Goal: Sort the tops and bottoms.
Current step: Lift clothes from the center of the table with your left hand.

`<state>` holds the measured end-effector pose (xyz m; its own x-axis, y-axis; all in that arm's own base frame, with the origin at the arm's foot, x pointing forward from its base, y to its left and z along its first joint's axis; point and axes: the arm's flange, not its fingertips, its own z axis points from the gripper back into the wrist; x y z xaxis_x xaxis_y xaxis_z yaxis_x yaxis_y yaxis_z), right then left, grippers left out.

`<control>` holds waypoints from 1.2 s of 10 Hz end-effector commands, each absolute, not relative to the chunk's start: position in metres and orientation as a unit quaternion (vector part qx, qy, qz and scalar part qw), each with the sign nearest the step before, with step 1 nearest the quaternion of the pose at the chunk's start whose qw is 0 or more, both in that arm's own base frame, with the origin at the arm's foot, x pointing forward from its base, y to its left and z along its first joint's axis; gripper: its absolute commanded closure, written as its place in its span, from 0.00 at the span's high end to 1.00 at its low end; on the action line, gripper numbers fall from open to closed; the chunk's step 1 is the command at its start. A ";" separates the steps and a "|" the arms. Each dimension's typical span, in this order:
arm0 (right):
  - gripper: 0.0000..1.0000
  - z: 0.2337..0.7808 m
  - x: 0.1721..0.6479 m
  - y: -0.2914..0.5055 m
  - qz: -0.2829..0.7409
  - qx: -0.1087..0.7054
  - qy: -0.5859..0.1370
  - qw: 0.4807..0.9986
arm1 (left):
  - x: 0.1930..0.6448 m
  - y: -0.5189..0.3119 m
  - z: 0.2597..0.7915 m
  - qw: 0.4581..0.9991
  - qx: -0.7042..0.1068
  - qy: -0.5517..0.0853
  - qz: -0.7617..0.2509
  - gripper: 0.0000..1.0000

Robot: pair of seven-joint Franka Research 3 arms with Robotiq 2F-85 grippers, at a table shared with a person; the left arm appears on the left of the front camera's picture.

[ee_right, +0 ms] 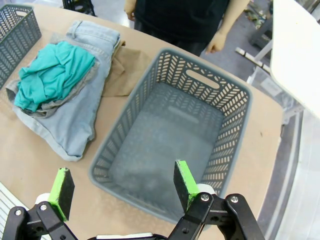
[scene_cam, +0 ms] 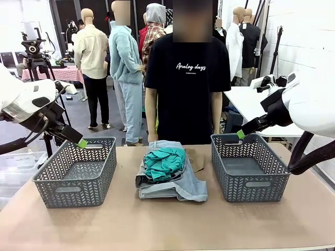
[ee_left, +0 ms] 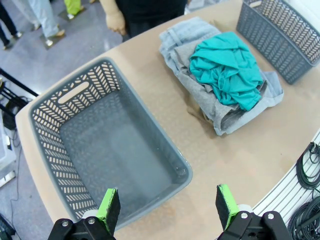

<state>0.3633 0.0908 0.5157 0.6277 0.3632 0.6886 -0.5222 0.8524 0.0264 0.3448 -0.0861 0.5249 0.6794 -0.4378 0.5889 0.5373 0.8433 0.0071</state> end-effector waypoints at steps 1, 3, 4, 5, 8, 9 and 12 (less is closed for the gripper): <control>1.00 0.515 0.365 0.091 0.250 0.117 -0.356 0.893 | 0.344 -0.085 0.526 0.912 -0.089 -0.298 -0.269 1.00; 1.00 0.515 0.365 0.091 0.250 0.117 -0.356 0.893 | 0.344 -0.085 0.526 0.912 -0.089 -0.298 -0.269 1.00; 1.00 0.515 0.365 0.091 0.250 0.117 -0.356 0.893 | 0.344 -0.085 0.526 0.912 -0.089 -0.298 -0.269 1.00; 1.00 0.515 0.365 0.091 0.250 0.117 -0.356 0.893 | 0.344 -0.085 0.526 0.912 -0.089 -0.298 -0.269 1.00; 1.00 0.515 0.365 0.091 0.250 0.117 -0.356 0.893 | 0.344 -0.085 0.526 0.912 -0.089 -0.298 -0.269 1.00; 1.00 0.515 0.365 0.091 0.250 0.117 -0.356 0.893 | 0.344 -0.085 0.526 0.912 -0.089 -0.298 -0.269 1.00; 1.00 0.515 0.365 0.091 0.250 0.117 -0.356 0.893 | 0.344 -0.085 0.526 0.912 -0.089 -0.298 -0.269 1.00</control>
